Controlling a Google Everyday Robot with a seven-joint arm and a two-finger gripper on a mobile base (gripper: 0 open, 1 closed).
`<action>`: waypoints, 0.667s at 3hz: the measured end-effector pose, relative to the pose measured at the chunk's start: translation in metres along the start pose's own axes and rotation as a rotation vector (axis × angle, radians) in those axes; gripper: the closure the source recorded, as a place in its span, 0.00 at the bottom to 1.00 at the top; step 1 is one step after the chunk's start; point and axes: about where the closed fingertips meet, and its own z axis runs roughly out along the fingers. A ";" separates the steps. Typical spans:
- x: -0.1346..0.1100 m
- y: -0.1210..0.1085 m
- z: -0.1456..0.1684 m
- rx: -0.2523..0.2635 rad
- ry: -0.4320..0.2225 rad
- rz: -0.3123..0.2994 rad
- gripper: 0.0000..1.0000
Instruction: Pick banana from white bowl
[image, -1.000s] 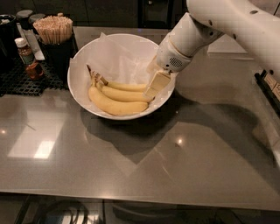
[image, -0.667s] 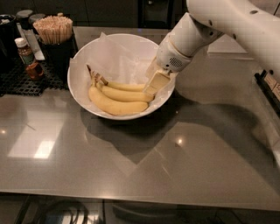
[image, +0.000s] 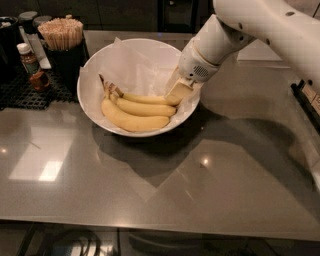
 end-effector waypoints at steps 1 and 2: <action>0.000 0.000 0.000 0.000 0.000 0.000 0.49; 0.000 0.000 0.000 0.000 0.000 0.000 0.54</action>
Offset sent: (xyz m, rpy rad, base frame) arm 0.0000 0.0000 0.0000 0.0000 0.0000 0.0000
